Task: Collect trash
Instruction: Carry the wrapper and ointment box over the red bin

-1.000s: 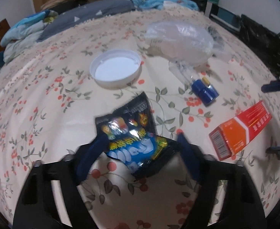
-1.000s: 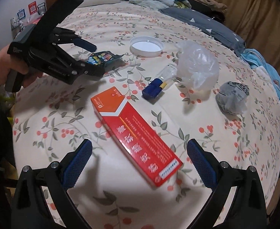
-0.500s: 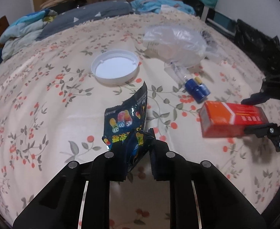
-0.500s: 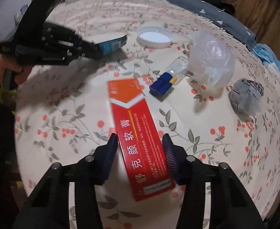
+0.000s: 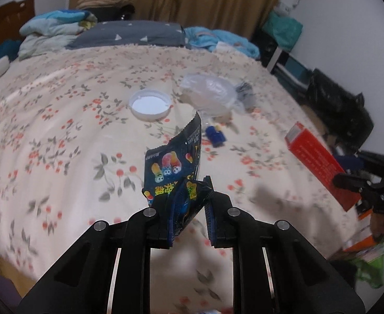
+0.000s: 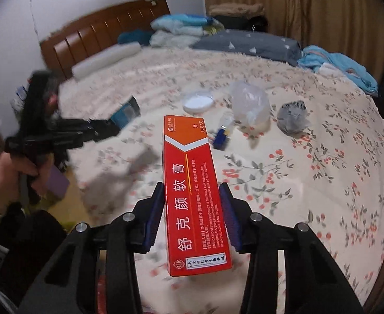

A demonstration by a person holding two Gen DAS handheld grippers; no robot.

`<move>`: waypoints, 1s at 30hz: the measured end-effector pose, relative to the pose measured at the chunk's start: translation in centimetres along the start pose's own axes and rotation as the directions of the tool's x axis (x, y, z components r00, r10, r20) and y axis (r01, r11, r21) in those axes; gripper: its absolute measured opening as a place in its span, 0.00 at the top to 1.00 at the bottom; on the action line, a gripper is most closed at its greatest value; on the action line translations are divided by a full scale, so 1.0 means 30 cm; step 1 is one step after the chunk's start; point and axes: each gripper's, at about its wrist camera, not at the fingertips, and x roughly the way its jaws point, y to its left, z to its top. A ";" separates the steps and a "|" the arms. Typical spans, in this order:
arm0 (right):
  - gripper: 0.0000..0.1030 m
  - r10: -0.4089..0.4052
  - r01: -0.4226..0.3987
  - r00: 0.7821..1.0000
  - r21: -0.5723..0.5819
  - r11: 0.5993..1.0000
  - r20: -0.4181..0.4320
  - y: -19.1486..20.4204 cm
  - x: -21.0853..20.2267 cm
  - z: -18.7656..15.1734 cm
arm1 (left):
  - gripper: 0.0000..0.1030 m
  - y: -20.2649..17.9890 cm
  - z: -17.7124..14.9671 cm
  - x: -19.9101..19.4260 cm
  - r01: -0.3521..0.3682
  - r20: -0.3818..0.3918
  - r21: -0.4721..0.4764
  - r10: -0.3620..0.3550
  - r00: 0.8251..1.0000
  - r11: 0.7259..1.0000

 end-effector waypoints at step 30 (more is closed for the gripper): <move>0.59 0.064 -0.050 0.993 0.141 0.989 -0.095 0.415 -0.412 -0.582 | 0.82 -0.183 -0.715 -0.410 0.160 -0.218 -0.102 -0.179 0.959 0.982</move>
